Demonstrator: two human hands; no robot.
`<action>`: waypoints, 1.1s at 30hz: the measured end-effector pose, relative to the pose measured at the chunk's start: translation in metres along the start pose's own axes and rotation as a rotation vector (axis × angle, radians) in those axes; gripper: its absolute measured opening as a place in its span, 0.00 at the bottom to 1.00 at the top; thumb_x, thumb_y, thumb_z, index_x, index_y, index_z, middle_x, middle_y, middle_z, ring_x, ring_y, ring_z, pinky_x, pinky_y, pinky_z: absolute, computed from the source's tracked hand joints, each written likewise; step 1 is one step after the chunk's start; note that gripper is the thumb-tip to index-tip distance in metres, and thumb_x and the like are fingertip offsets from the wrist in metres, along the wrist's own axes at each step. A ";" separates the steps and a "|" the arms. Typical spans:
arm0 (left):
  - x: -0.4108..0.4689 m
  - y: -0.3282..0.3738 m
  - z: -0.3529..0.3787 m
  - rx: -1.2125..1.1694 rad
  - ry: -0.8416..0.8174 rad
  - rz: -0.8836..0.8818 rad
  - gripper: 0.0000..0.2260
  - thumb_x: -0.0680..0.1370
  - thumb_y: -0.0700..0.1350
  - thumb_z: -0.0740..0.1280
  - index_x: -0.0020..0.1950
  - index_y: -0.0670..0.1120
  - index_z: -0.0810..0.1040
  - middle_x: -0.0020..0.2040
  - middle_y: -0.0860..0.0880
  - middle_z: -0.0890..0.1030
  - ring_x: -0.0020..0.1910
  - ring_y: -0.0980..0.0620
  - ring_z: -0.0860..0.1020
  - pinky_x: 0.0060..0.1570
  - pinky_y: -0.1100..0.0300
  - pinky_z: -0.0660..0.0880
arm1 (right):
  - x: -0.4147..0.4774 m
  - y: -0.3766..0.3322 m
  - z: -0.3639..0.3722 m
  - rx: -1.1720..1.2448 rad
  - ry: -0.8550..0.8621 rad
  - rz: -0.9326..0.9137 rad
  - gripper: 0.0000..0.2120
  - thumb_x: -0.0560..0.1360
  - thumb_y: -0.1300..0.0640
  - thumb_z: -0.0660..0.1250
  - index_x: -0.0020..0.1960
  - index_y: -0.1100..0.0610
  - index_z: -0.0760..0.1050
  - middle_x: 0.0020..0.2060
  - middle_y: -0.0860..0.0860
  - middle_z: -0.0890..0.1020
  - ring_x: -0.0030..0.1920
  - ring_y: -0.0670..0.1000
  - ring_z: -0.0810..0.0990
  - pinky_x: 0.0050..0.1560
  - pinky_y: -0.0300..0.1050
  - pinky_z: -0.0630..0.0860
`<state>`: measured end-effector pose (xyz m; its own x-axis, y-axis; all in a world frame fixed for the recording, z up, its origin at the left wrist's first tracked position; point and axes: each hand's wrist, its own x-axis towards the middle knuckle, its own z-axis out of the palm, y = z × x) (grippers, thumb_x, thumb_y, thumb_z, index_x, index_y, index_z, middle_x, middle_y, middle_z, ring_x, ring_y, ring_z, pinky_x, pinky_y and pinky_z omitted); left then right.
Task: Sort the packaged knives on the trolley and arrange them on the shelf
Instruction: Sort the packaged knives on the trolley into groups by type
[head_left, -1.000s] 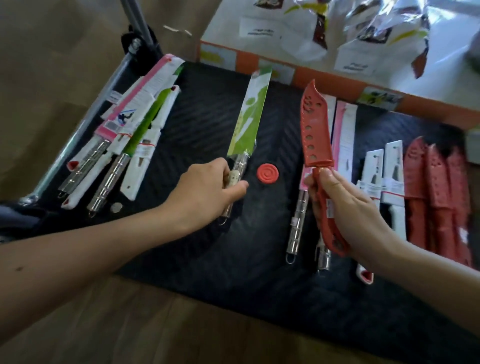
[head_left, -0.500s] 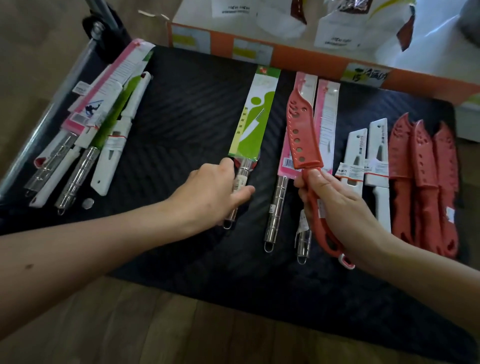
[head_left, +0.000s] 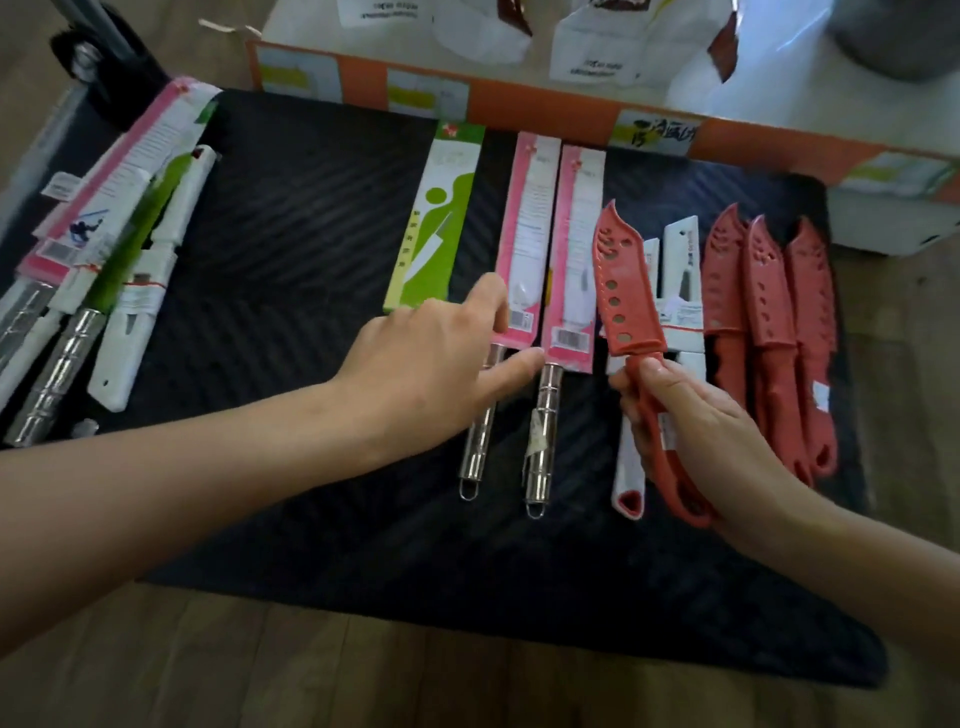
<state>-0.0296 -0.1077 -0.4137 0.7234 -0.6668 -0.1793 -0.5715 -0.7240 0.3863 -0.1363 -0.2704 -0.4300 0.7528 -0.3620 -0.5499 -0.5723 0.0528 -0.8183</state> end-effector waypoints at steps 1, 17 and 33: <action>0.002 0.006 0.002 0.006 -0.009 0.024 0.18 0.73 0.64 0.53 0.51 0.51 0.64 0.35 0.53 0.75 0.36 0.50 0.76 0.42 0.52 0.74 | 0.000 0.003 -0.006 0.000 0.022 0.004 0.14 0.79 0.51 0.55 0.41 0.52 0.76 0.30 0.46 0.72 0.30 0.44 0.68 0.36 0.39 0.63; 0.038 0.092 0.037 -0.026 -0.060 0.235 0.20 0.71 0.65 0.52 0.52 0.51 0.64 0.35 0.52 0.75 0.33 0.54 0.74 0.34 0.56 0.72 | -0.005 0.009 -0.090 0.026 0.043 -0.010 0.13 0.78 0.51 0.58 0.39 0.50 0.78 0.28 0.45 0.79 0.31 0.48 0.77 0.38 0.50 0.74; 0.045 0.110 0.051 0.054 0.017 0.304 0.22 0.72 0.63 0.52 0.57 0.50 0.68 0.44 0.57 0.74 0.38 0.54 0.73 0.37 0.57 0.73 | 0.002 0.012 -0.131 -0.718 0.114 -0.168 0.15 0.72 0.42 0.64 0.51 0.49 0.65 0.34 0.43 0.73 0.32 0.40 0.72 0.27 0.28 0.68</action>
<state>-0.0800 -0.2262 -0.4258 0.5222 -0.8515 -0.0475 -0.7821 -0.5003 0.3715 -0.1841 -0.3930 -0.4191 0.8328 -0.4081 -0.3741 -0.5536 -0.6183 -0.5579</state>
